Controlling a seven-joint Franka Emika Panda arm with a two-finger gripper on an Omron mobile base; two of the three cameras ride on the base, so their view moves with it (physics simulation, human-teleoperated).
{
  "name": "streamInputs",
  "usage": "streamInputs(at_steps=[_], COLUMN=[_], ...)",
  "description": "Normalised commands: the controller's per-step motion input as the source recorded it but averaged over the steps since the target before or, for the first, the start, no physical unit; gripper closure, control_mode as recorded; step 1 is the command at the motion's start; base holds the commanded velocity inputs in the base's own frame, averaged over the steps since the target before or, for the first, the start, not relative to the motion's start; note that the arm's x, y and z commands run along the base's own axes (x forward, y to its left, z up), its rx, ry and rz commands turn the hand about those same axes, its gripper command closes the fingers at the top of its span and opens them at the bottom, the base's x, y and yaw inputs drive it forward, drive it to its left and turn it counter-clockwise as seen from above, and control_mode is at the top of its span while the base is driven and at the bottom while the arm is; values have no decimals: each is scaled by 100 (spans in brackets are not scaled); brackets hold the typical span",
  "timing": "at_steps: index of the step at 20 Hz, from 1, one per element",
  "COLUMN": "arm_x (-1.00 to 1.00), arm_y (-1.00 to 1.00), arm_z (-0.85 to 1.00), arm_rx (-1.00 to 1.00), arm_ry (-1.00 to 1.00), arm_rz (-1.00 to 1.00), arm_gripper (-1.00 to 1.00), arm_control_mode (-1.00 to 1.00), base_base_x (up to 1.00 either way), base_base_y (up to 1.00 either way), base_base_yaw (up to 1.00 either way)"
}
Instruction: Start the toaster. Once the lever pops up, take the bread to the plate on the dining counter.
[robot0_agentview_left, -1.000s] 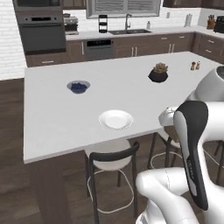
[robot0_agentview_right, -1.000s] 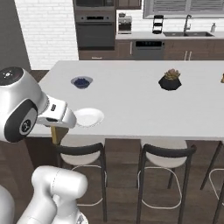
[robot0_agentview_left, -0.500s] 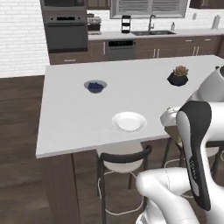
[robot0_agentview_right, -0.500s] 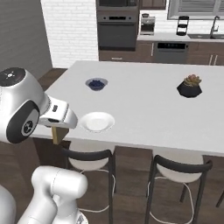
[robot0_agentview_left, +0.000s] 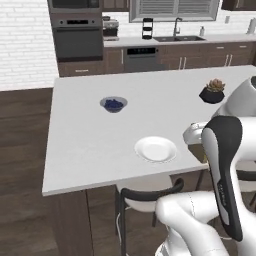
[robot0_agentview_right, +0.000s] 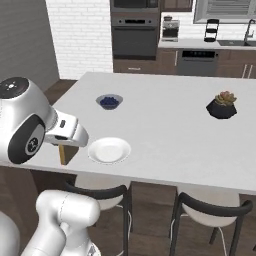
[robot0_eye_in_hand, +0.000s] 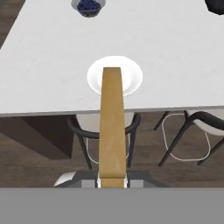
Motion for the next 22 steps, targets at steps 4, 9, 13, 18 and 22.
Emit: streamInputs(at_steps=[4, 9, 13, 18, 22], arm_x=[0, 0, 42, 99, 100], arm_y=[0, 0, 13, 5, 1], arm_z=[0, 0, -15, -30, -50], arm_rx=[0, 0, 0, 8, 17], arm_ry=[0, 0, 1, 7, 31], arm_rz=[0, 0, -1, 0, 1], arm_gripper=[100, 100, 100, 100, 100], arm_control_mode=[100, 100, -100, -100, -100], base_base_x=[58, 54, 30, 0, 0], base_base_y=[20, 13, 4, 0, 0], base_base_yaw=[-3, -2, -1, 0, 0])
